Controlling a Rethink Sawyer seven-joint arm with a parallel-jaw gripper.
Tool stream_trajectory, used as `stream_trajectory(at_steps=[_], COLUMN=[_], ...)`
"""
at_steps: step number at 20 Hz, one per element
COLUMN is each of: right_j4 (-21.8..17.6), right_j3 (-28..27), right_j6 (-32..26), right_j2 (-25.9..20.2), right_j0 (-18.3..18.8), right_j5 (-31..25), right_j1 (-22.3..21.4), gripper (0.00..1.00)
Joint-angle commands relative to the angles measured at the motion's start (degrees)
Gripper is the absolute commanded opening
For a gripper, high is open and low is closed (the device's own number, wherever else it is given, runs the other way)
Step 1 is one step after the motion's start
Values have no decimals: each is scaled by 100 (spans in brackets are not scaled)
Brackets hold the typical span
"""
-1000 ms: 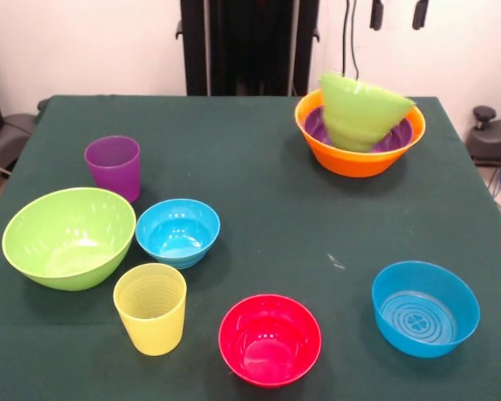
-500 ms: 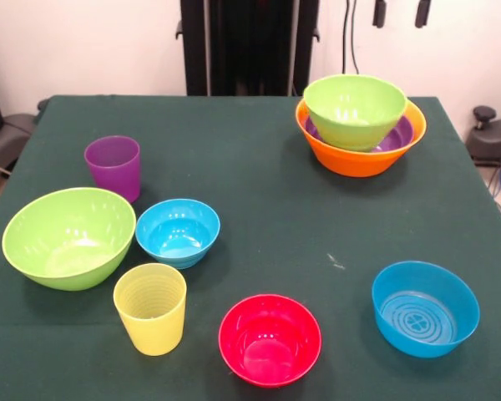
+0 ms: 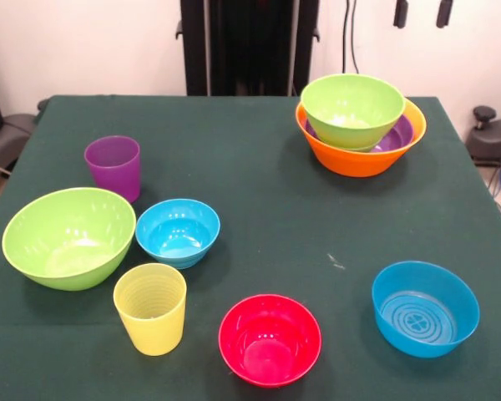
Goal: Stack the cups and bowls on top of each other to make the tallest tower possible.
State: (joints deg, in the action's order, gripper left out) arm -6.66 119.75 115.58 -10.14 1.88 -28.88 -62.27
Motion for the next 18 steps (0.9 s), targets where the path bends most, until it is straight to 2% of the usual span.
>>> stream_trajectory(at_steps=[1, 10, 14, 18], right_j4=[80, -37, -170, -269], right_j3=[-643, -2127, -2955, -3516], right_j6=[909, -18, -329, -594], right_j2=[171, -192, -327, -516], right_j0=[-20, 441, 493, 499], right_j5=[-229, -1049, -1602, -1794], right_j1=[668, 1463, 1775, 2048], gripper=[100, 100, 100, 100])
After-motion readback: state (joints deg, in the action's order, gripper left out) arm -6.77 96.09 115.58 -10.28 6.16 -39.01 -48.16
